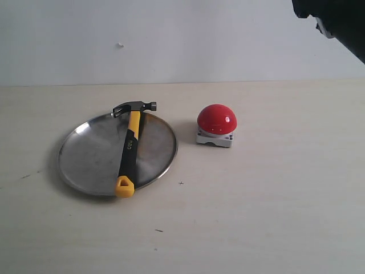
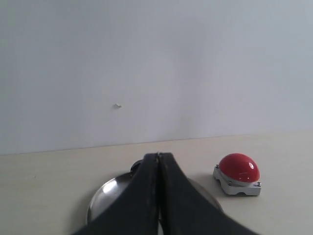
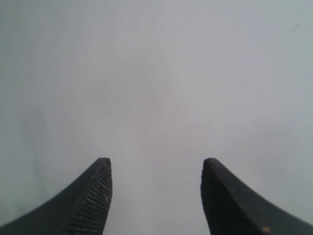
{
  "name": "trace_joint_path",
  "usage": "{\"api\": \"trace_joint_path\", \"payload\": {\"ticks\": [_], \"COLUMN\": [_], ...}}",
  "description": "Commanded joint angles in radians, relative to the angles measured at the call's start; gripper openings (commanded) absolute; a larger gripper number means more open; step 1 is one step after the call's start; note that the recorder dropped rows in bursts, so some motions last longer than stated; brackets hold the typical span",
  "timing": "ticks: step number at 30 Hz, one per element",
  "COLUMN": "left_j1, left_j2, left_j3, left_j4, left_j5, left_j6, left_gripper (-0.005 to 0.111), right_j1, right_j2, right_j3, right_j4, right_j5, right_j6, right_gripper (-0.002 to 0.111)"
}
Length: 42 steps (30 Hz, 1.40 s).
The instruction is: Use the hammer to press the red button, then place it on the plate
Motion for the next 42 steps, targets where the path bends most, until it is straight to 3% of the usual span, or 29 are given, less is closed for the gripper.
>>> {"api": "trace_joint_path", "payload": {"ticks": [1, 7, 13, 24, 42], "left_j1": [0.056, 0.193, 0.275, 0.285, 0.285], "left_j2": [-0.023, -0.067, -0.118, -0.262, -0.302], "left_j3": [0.007, 0.007, 0.007, 0.007, 0.007], "left_j4": [-0.013, -0.013, -0.013, -0.013, -0.013], "left_j5": [0.003, 0.042, 0.161, 0.385, 0.501], "left_j6": [0.007, 0.007, 0.007, 0.037, 0.073], "left_gripper": [0.0, 0.0, 0.0, 0.0, 0.0], "right_j1": [-0.002, -0.002, -0.002, -0.002, -0.002], "right_j2": [-0.007, -0.007, -0.007, -0.007, -0.007], "right_j3": [-0.008, -0.008, -0.008, -0.008, -0.008], "right_j4": [-0.01, -0.01, -0.01, -0.01, -0.01], "right_j5": [-0.003, -0.003, -0.003, -0.003, -0.003], "right_j6": [-0.002, -0.002, -0.002, -0.002, -0.002], "right_gripper": [0.054, 0.054, 0.054, 0.054, 0.054]}}
